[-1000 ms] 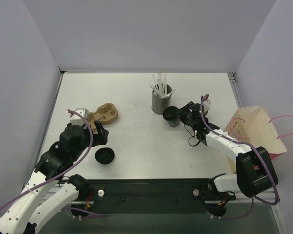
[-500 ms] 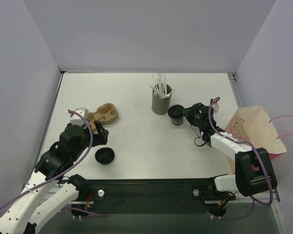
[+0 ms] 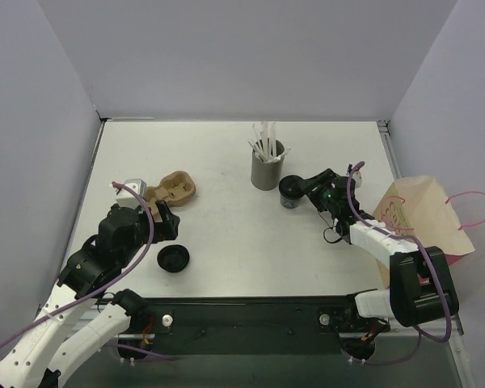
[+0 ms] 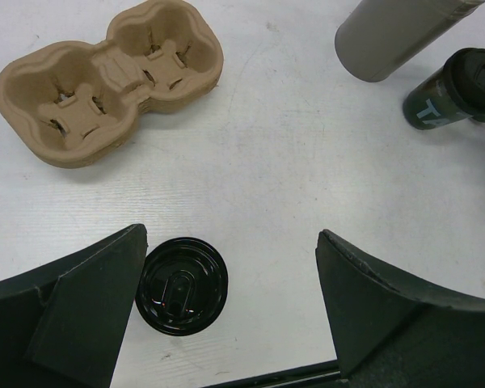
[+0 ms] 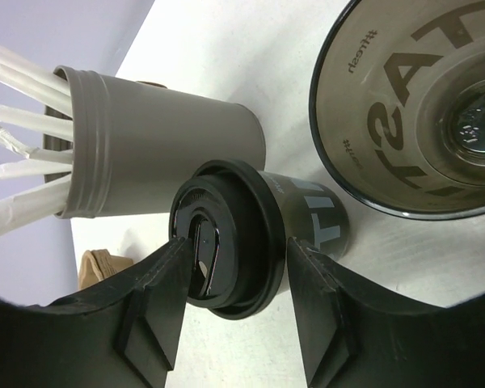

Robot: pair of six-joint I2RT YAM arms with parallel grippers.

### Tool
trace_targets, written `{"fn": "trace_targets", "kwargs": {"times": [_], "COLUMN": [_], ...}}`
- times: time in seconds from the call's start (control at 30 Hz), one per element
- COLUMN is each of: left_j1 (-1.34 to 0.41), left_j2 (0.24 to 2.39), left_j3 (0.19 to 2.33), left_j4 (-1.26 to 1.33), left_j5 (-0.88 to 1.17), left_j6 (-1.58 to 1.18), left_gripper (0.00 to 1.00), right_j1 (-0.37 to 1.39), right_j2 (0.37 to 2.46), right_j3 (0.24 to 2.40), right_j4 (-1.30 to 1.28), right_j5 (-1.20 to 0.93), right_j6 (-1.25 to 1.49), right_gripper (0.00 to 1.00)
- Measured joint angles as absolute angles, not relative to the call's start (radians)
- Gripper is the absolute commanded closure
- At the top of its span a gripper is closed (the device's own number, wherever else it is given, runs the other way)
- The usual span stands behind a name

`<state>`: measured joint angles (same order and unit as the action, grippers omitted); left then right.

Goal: Pack the takeout coffee

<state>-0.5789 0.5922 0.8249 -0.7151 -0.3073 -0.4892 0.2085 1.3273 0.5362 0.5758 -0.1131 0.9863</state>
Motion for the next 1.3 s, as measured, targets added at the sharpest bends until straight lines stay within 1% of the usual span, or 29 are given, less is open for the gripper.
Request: {"fn": "trace_targets", "kwargs": {"times": [0.2, 0.4, 0.57, 0.73, 0.87, 1.1, 1.2, 1.3], "left_j1": [-0.579, -0.579, -0.579, -0.581, -0.581, -0.582, -0.584, -0.588], "left_j2": [0.594, 0.598, 0.599, 0.598, 0.596, 0.592, 0.591, 0.591], "left_j3": [0.825, 0.825, 0.825, 0.825, 0.824, 0.815, 0.815, 0.815], "left_j4": [-0.715, -0.715, -0.715, -0.715, -0.715, -0.715, -0.715, -0.715], "left_j5": [-0.307, -0.307, -0.306, -0.301, -0.299, -0.291, -0.286, -0.283], "left_j6": [-0.489, -0.489, -0.489, -0.489, -0.488, -0.488, -0.488, -0.488], "left_gripper": [0.04, 0.04, 0.04, 0.04, 0.04, 0.04, 0.04, 0.04], "right_j1": [0.208, 0.208, 0.22, 0.233, 0.236, 0.234, 0.216, 0.178], "right_j2": [1.28, 1.237, 1.198, 1.147, 1.089, 1.016, 1.014, 1.012], "right_j3": [0.577, 0.712, 0.853, 1.047, 1.186, 1.433, 1.502, 1.52], "right_j4": [0.448, 0.263, 0.06, -0.241, -0.434, -0.739, -0.835, -0.903], "right_j5": [-0.105, -0.096, -0.097, -0.097, -0.066, 0.112, 0.213, 0.295], "right_j6": [0.92, 0.818, 0.694, 0.563, 0.482, 0.415, 0.403, 0.398], "right_gripper": [0.44, 0.43, 0.42, 0.41, 0.4, 0.35, 0.35, 0.35]}}
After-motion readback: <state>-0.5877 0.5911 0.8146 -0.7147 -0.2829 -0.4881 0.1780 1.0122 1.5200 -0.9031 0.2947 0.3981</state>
